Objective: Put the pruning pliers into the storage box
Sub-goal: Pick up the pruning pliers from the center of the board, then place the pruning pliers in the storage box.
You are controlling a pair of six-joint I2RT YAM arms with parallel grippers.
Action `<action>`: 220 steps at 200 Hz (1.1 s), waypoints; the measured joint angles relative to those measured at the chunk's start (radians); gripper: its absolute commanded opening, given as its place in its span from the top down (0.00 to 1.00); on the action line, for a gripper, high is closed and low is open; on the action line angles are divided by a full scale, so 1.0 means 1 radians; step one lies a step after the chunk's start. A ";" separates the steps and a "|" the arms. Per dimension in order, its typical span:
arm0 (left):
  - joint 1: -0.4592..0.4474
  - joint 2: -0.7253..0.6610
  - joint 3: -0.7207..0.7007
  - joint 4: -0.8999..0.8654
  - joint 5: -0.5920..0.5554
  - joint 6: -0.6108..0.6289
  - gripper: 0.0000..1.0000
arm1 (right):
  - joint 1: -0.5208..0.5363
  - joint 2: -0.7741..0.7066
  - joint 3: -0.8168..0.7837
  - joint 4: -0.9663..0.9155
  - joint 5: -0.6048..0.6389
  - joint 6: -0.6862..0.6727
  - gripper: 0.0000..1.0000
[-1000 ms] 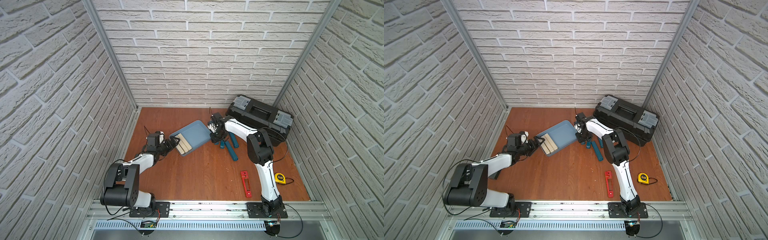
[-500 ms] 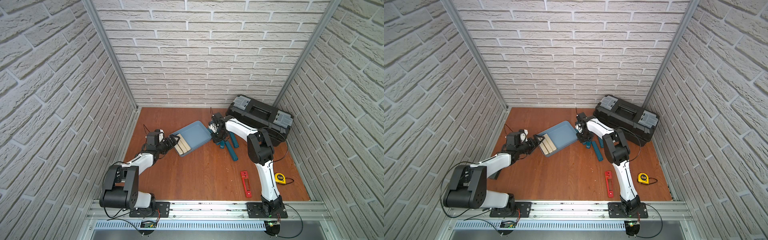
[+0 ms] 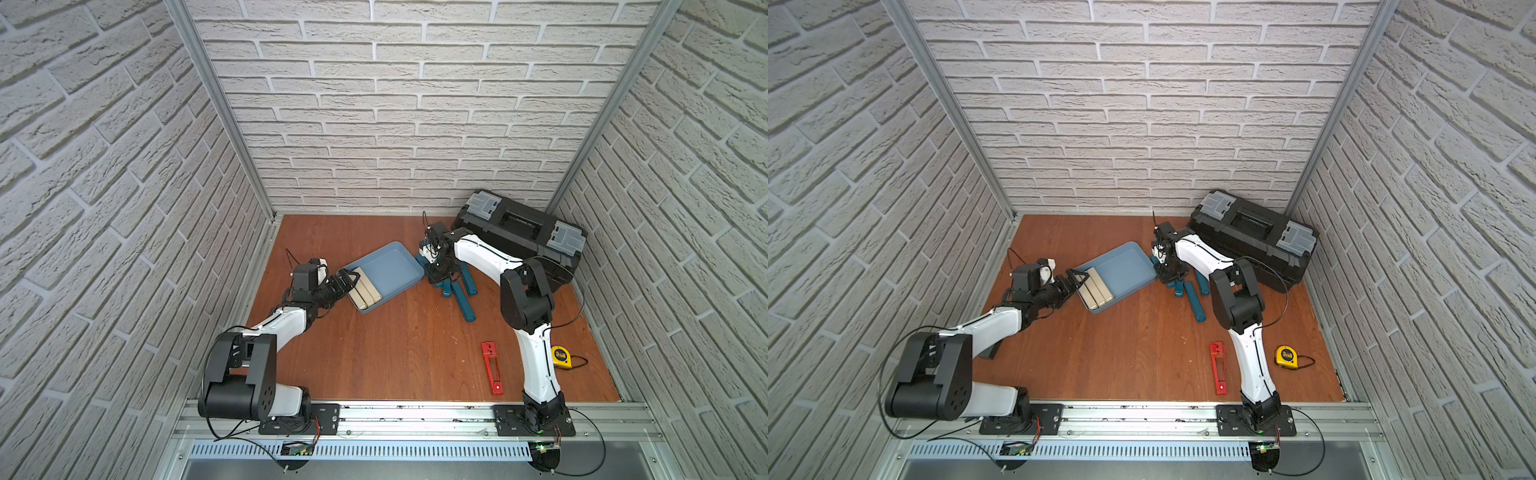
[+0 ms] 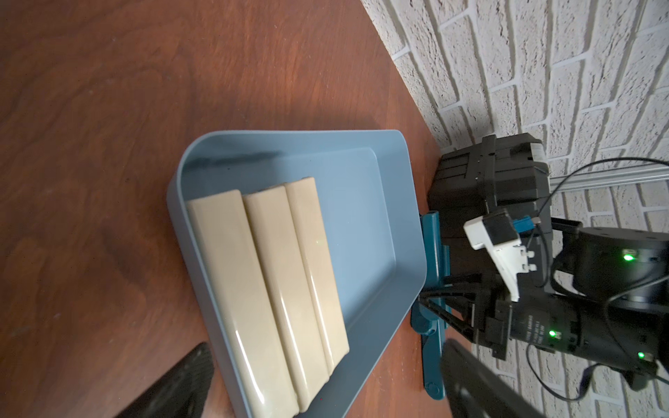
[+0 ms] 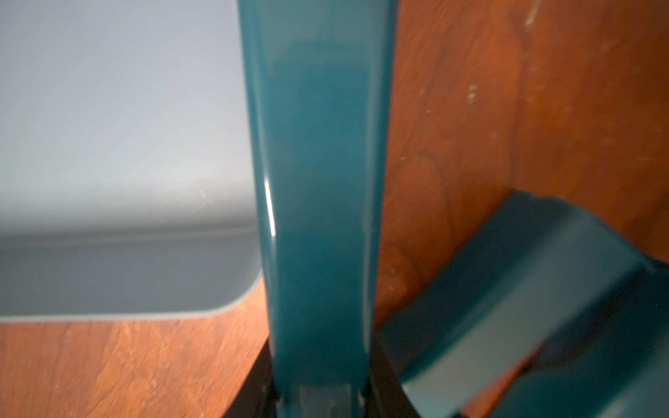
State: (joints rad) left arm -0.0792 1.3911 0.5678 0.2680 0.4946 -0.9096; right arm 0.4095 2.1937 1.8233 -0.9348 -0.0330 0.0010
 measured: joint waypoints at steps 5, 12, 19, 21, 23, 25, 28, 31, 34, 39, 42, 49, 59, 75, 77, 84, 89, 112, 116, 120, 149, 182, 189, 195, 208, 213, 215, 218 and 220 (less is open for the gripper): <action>0.000 -0.001 -0.002 0.000 0.000 0.000 0.02 | 0.000 -0.008 0.001 -0.002 0.002 0.000 0.90; 0.000 -0.002 -0.004 0.000 0.000 0.000 0.02 | 0.000 -0.018 0.006 -0.006 0.003 0.002 0.90; 0.000 -0.002 -0.005 0.000 0.000 0.000 0.02 | 0.000 -0.024 0.016 -0.012 0.004 0.003 0.90; 0.000 -0.002 -0.005 0.000 0.000 0.000 0.02 | 0.000 -0.026 0.019 -0.015 0.004 0.003 0.91; 0.000 -0.002 -0.005 0.000 0.000 0.000 0.02 | 0.000 -0.027 0.024 -0.016 0.005 0.003 0.91; 0.000 -0.002 -0.005 0.000 0.000 0.000 0.02 | 0.000 -0.027 0.027 -0.019 0.005 0.003 0.91; 0.000 -0.002 -0.005 0.001 0.000 0.000 0.02 | 0.000 -0.029 0.033 -0.020 0.005 0.003 0.91; 0.000 -0.002 -0.005 0.001 0.000 0.000 0.02 | 0.000 -0.030 0.038 -0.021 0.004 0.003 0.91; 0.000 -0.002 -0.005 0.001 0.001 0.000 0.02 | 0.000 -0.032 0.043 -0.020 0.003 0.004 0.91; 0.000 -0.002 -0.005 0.001 0.001 0.000 0.02 | 0.000 -0.035 0.046 -0.018 0.002 0.005 0.91; 0.000 -0.002 -0.005 0.000 0.001 0.000 0.02 | 0.001 -0.039 0.046 -0.014 0.001 0.006 0.91; 0.000 -0.002 -0.005 0.000 0.002 0.000 0.02 | 0.001 -0.050 0.045 -0.011 -0.005 0.009 0.91; 0.000 0.000 -0.003 0.000 0.004 0.001 0.02 | 0.003 -0.065 0.037 -0.002 -0.016 0.011 0.92; 0.000 0.008 0.002 0.000 0.005 0.005 0.02 | 0.009 -0.092 0.026 0.021 -0.040 0.016 0.92; 0.000 0.009 0.003 0.000 0.005 0.005 0.02 | 0.010 -0.093 0.026 0.023 -0.042 0.016 0.92; 0.000 0.013 0.003 0.001 0.005 0.006 0.02 | 0.014 -0.098 0.026 0.033 -0.053 0.018 0.92; 0.000 0.015 0.003 0.001 0.005 0.006 0.02 | 0.018 -0.100 0.026 0.039 -0.061 0.019 0.93; 0.000 0.026 0.003 0.003 0.005 0.000 0.02 | 0.037 -0.098 0.033 0.050 -0.092 0.020 0.93; 0.000 0.028 0.003 0.003 0.005 0.000 0.02 | 0.040 -0.097 0.034 0.051 -0.097 0.021 0.93; 0.000 0.030 0.003 0.002 0.005 0.000 0.02 | 0.043 -0.097 0.036 0.053 -0.104 0.022 0.93; 0.000 0.035 0.004 0.001 0.000 -0.001 0.02 | 0.072 -0.060 0.076 0.064 -0.148 0.023 0.93; -0.001 0.041 0.021 -0.004 -0.008 -0.003 0.02 | 0.110 0.001 0.120 0.076 -0.187 0.027 0.93; 0.000 0.043 0.025 -0.004 -0.011 -0.004 0.02 | 0.117 0.013 0.125 0.081 -0.197 0.029 0.93; -0.001 0.043 0.027 -0.004 -0.014 -0.003 0.02 | 0.124 0.022 0.126 0.087 -0.203 0.030 0.93; -0.001 0.048 0.032 -0.004 -0.018 -0.004 0.02 | 0.135 0.039 0.127 0.090 -0.216 0.034 0.93; -0.001 0.050 0.033 -0.003 -0.019 -0.004 0.02 | 0.140 0.044 0.130 0.090 -0.220 0.034 0.93; -0.001 0.051 0.033 -0.003 -0.020 -0.004 0.02 | 0.142 0.048 0.130 0.090 -0.222 0.035 0.93; -0.001 0.054 0.034 -0.002 -0.021 -0.005 0.02 | 0.144 0.053 0.134 0.090 -0.224 0.037 0.93; -0.001 0.055 0.034 -0.001 -0.021 -0.005 0.02 | 0.145 0.055 0.136 0.089 -0.225 0.037 0.93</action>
State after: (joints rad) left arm -0.0799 1.4464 0.6014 0.2668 0.4736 -0.9150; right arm 0.5549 2.2486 1.9594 -0.8459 -0.2581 0.0376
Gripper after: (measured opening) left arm 0.983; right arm 0.300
